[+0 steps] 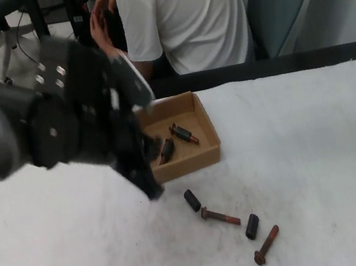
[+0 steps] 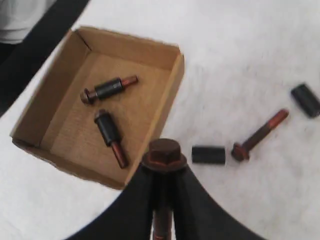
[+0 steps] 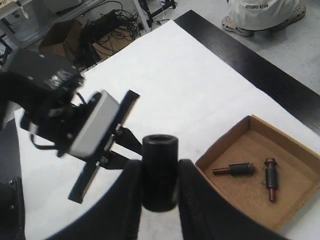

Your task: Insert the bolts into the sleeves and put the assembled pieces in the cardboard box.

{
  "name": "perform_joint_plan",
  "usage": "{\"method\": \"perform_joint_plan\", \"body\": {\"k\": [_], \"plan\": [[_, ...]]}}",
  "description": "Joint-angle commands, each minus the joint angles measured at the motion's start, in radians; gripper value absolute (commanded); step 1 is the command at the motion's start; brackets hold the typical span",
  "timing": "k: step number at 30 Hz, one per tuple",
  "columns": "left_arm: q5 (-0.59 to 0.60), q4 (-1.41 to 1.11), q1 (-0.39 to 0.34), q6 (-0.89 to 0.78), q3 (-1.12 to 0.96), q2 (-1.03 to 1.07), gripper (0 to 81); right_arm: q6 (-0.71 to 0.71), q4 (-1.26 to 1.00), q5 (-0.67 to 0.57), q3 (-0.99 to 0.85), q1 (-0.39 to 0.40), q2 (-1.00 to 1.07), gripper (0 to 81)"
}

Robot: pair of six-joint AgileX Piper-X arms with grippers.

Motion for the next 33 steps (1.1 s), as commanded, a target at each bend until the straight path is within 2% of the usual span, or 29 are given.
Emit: {"method": "perform_joint_plan", "body": {"k": [1, 7, 11, 14, 21, 24, 33], "plan": [[0.052, -0.048, 0.026, -0.087, -0.014, -0.045, 0.2, 0.023, -0.031, -0.011, -0.001, -0.023, -0.025, 0.8], [0.265, -0.196, 0.137, -0.375, -0.014, -0.125, 0.2, 0.031, -0.070, -0.026, -0.001, -0.031, -0.025, 0.8], [0.365, -0.331, 0.205, -0.539, -0.014, -0.133, 0.2, 0.040, -0.119, -0.204, 0.003, -0.032, -0.018, 0.8], [0.414, -0.449, 0.237, -0.676, -0.014, -0.133, 0.2, 0.057, -0.151, -0.239, 0.025, -0.030, -0.016, 0.8], [0.459, -0.690, 0.244, -0.879, -0.014, -0.133, 0.2, 0.113, -0.272, -0.245, 0.165, -0.028, -0.016, 0.8], [0.502, -0.737, 0.244, -0.917, -0.014, -0.133, 0.2, 0.178, -0.380, -0.188, 0.245, -0.016, -0.016, 0.8], [0.567, -0.734, 0.244, -0.928, 0.016, -0.133, 0.2, 0.433, -0.828, -0.070, 0.457, 0.123, -0.016, 0.8]]}}
